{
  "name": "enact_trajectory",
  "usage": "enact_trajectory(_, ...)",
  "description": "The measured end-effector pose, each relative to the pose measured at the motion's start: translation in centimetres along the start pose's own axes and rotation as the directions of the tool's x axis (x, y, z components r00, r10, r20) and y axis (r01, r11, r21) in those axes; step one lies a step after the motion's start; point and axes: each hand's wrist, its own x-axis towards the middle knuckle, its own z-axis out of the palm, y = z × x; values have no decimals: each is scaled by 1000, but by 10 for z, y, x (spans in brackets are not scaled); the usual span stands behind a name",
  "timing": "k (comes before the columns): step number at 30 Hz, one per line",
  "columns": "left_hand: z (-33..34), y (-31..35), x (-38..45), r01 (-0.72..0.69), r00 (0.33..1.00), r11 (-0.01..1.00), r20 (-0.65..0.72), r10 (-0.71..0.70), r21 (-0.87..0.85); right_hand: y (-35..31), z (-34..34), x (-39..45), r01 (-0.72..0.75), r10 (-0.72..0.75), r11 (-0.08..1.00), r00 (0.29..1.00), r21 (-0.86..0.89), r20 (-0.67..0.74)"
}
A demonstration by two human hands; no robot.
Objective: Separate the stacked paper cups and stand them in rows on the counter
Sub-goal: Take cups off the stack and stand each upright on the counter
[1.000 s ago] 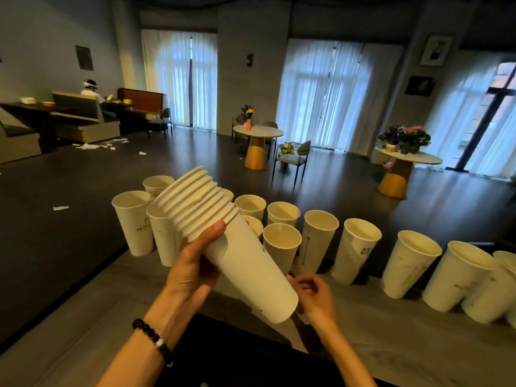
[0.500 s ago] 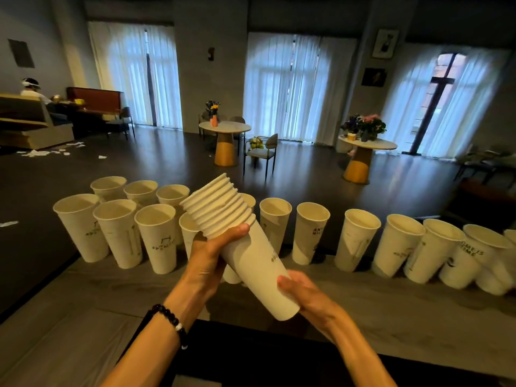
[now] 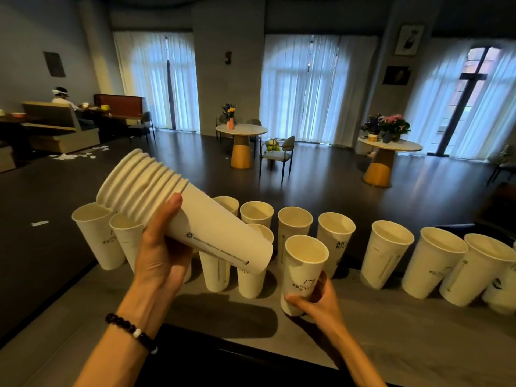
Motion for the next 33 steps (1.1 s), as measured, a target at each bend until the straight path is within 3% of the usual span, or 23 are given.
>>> enact_trajectory(8, 14, -30, -10, 138, 990, 990, 33, -137, -26, -13, 0, 4, 1, 5, 994, 999, -109, 53)
enact_trajectory(13, 44, -66, -32, 293, 940, 956, 174, -294, 33, -20, -31, -28, -26, 19, 998, 995, -65, -101)
enact_trajectory(15, 57, -85, -42, 344, 912, 931, 192, -362, 122, -36, -49, -49, -74, 63, 990, 993, 119, 96)
enact_trajectory(17, 72, -104, -56, 374, 887, 910, 217, -408, 180, -51, -71, -71, -194, 92, 939, 938, 285, 335)
enact_trajectory(20, 92, -122, -70, 366, 857, 901, 293, -424, 234, -50, -96, -88, -217, 2, 923, 828, 317, 560)
enact_trajectory(22, 99, -128, -72, 331, 850, 900, 324, -415, 283, -42, -103, -91, -191, -12, 943, 796, 271, 605)
enact_trajectory(25, 104, -131, -68, 235, 875, 911, 334, -350, 339, -41, -110, -89, -88, -18, 984, 816, 155, 577)
enact_trajectory(29, 101, -118, -60, 104, 920, 933, 323, -223, 346, -38, -121, -75, 62, -12, 992, 913, -109, 408)
enact_trajectory(33, 90, -84, -32, 63, 968, 983, 231, -102, 171, -11, -123, -59, 52, -25, 987, 984, -154, 176)
